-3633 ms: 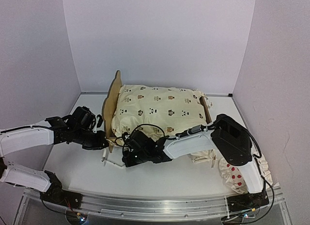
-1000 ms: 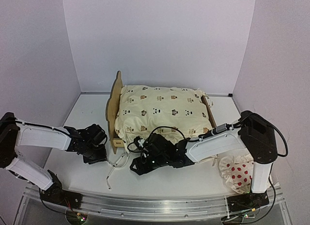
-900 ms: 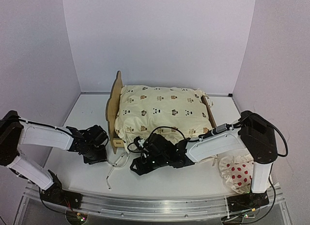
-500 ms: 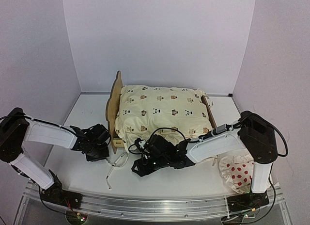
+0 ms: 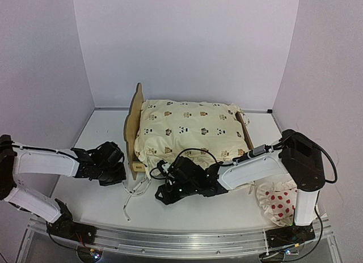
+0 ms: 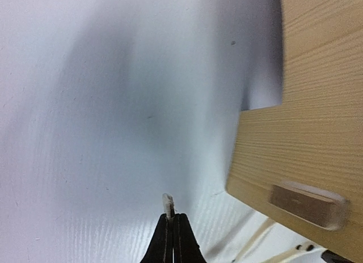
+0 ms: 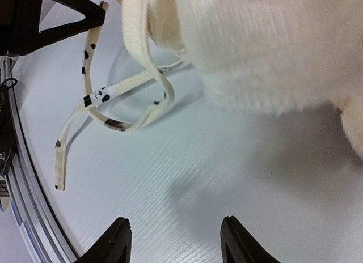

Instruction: Set up the pet bed

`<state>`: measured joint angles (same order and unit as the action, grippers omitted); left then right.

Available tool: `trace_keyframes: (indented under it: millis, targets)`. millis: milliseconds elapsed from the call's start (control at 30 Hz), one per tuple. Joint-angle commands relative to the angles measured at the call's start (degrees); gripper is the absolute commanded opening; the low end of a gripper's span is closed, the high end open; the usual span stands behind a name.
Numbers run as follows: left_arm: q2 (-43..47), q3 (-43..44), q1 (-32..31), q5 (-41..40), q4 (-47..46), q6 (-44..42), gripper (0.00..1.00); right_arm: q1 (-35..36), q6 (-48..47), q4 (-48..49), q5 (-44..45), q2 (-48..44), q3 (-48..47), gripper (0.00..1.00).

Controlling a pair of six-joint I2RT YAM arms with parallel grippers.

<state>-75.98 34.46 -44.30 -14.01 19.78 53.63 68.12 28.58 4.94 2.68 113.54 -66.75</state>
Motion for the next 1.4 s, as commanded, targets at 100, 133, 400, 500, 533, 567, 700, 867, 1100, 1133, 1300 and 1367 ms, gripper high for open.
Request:
trace_keyframes:
  millis: [100,133,400,500,533,567,700,867,1100,1133,1300,1367]
  targets:
    - [6.8,-1.2,-1.5,1.9,-2.0,-4.3,0.00,-0.2,-0.1,1.8,1.5,0.2,-7.7,0.49]
    - [7.5,-1.5,-1.6,2.2,-2.1,-4.5,0.00,-0.1,0.1,2.1,1.5,0.7,-8.4,0.48]
    - [12.5,-2.0,-1.9,4.1,-1.9,-6.8,0.00,-0.2,0.3,3.2,7.1,5.7,-13.1,0.47]
    - [13.6,-2.3,-1.9,4.5,-1.8,-7.4,0.00,-0.1,-0.9,3.2,9.7,6.7,-13.9,0.47]
    - [13.7,-2.4,-1.9,4.6,-1.8,-7.7,0.00,-0.2,-1.3,3.2,10.3,7.1,-14.1,0.47]
    - [13.8,-2.6,-1.9,4.8,-1.9,-7.8,0.00,-0.1,-1.5,3.2,10.8,7.4,-14.3,0.48]
    - [13.9,-3.2,-1.9,5.7,-2.8,-8.3,0.00,-0.2,-1.9,3.1,11.6,9.0,-15.4,0.47]
    - [14.5,-3.4,-2.0,7.0,-3.7,-8.8,0.00,-0.2,-1.8,3.1,10.6,10.8,-17.2,0.40]
    - [15.4,-3.1,-2.4,10.1,-5.6,-10.0,0.00,-0.2,-1.5,3.1,10.0,10.1,-16.5,0.16]
    - [15.3,-3.1,-2.6,10.6,-6.0,-10.2,0.00,-0.2,-1.6,3.2,9.7,9.8,-16.3,0.13]
    - [13.0,-2.8,-4.6,12.2,-8.9,-10.8,0.00,-0.2,-2.7,3.2,6.2,7.2,-14.8,0.05]
    - [11.9,-2.8,-5.5,13.0,-10.4,-11.2,0.00,-0.2,-2.9,3.2,5.5,6.2,-14.1,0.02]
